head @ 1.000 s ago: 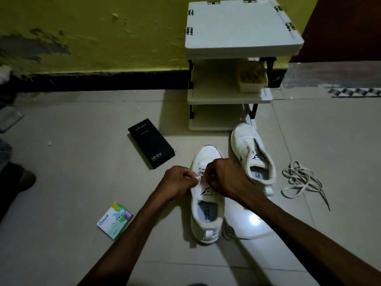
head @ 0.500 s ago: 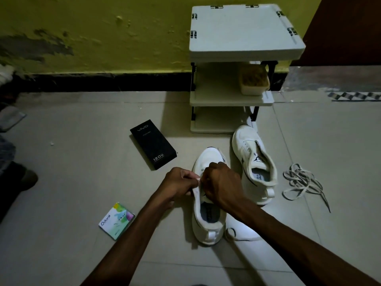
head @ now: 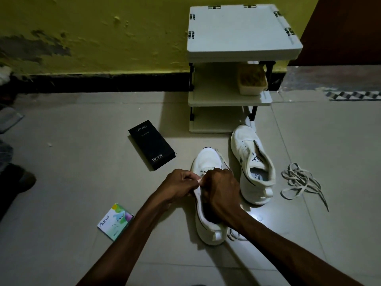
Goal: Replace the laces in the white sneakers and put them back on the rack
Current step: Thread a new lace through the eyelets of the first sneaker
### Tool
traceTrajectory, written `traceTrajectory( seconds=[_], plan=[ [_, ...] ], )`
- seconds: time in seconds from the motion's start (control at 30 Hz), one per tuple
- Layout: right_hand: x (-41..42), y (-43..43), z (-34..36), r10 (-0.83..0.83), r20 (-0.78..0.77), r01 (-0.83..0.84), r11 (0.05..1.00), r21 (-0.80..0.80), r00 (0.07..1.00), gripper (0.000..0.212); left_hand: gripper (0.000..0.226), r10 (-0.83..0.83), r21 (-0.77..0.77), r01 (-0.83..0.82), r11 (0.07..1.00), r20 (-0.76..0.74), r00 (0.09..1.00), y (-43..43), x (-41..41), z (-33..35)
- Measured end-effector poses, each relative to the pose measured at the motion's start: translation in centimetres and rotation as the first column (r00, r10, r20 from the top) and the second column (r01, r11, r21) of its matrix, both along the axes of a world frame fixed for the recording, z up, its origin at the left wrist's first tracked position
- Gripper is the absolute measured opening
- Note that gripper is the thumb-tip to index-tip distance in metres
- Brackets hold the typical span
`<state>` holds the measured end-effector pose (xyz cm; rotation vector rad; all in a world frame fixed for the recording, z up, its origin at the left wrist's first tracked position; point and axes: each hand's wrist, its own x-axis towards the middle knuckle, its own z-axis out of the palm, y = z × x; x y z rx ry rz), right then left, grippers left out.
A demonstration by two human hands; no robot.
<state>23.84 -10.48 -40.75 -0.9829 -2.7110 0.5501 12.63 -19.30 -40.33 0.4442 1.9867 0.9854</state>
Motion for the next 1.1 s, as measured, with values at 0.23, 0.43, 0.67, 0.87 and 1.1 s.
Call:
traceTrajectory(
  seconds=[0.23, 0.43, 0.67, 0.87, 1.1],
  plan=[
    [-0.2, 0.9, 1.0, 0.014, 0.025, -0.008, 0.974, -0.226, 1.0, 0.011, 0.019, -0.053, 0.036, 0.052, 0.998, 0.022, 0.998, 0.0, -0.4, 0.3],
    [0.2, 1.0, 1.0, 0.002, -0.017, -0.006, 0.965, -0.262, 1.0, 0.008, 0.018, -0.082, 0.01, 0.081, 0.997, 0.017, 0.997, 0.5, -0.5, 0.7],
    [-0.2, 2.8, 1.0, 0.204, 0.071, -0.183, 0.955, -0.233, 0.976, 0.011, 0.019, -0.11, 0.014, 0.11, 0.994, -0.017, 0.994, 0.6, -1.0, 0.5],
    [-0.3, 3.0, 0.9, 0.225, 0.036, -0.215, 0.96, -0.177, 0.974, 0.01, 0.015, -0.154, 0.032, 0.155, 0.987, -0.038, 0.987, 0.7, -1.4, 0.4],
    [-0.6, 3.1, 0.3, 0.253, 0.067, -0.239, 0.956, -0.168, 0.965, 0.012, 0.019, -0.151, 0.017, 0.151, 0.988, -0.027, 0.988, 0.7, -1.6, 0.0]
  ],
)
